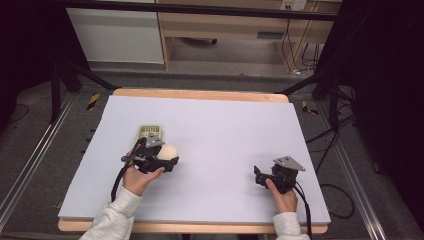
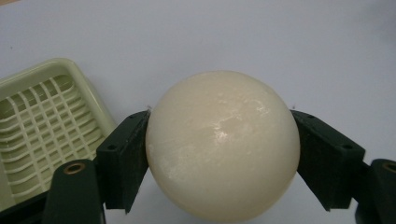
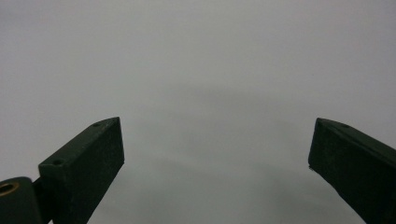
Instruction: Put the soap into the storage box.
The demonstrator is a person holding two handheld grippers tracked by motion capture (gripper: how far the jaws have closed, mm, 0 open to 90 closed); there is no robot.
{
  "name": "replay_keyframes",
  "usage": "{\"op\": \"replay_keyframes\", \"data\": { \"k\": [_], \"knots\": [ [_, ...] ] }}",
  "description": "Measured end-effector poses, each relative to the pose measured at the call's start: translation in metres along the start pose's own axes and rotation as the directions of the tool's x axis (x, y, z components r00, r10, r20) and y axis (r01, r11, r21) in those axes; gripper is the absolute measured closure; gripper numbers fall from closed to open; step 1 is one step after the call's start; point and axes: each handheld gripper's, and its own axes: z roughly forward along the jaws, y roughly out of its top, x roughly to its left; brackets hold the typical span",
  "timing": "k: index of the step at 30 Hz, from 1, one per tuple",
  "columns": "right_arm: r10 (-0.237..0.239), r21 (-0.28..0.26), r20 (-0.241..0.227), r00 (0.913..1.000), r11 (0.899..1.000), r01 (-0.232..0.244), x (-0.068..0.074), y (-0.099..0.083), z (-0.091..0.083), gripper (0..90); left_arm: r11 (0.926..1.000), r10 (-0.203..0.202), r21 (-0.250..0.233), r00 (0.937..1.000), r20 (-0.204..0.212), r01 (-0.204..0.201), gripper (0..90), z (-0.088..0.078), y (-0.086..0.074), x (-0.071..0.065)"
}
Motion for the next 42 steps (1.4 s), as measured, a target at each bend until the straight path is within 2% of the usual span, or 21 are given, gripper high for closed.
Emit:
{"op": "replay_keyframes", "data": {
  "k": [20, 29, 42],
  "knots": [
    [-0.002, 0.001, -0.001, 1.0000, 1.000, 0.002, 0.000, 0.000, 0.000, 3.8, 0.9993, -0.037, -0.005, 0.9991, -0.021, 0.037, 24.3, 0.001, 0.005, 0.020],
    [-0.001, 0.002, -0.002, 1.0000, 1.000, 0.001, 0.000, 0.000, 0.000, 3.9, 0.9981, -0.061, -0.010, 0.9974, -0.039, 0.061, 24.3, 0.002, 0.008, 0.033],
    [-0.003, 0.002, -0.001, 1.0000, 1.000, 0.003, 0.000, 0.000, 0.000, 3.8, 0.9972, -0.074, 0.000, 0.9952, -0.063, 0.075, 24.3, 0.005, 0.012, 0.048]
  ]
}}
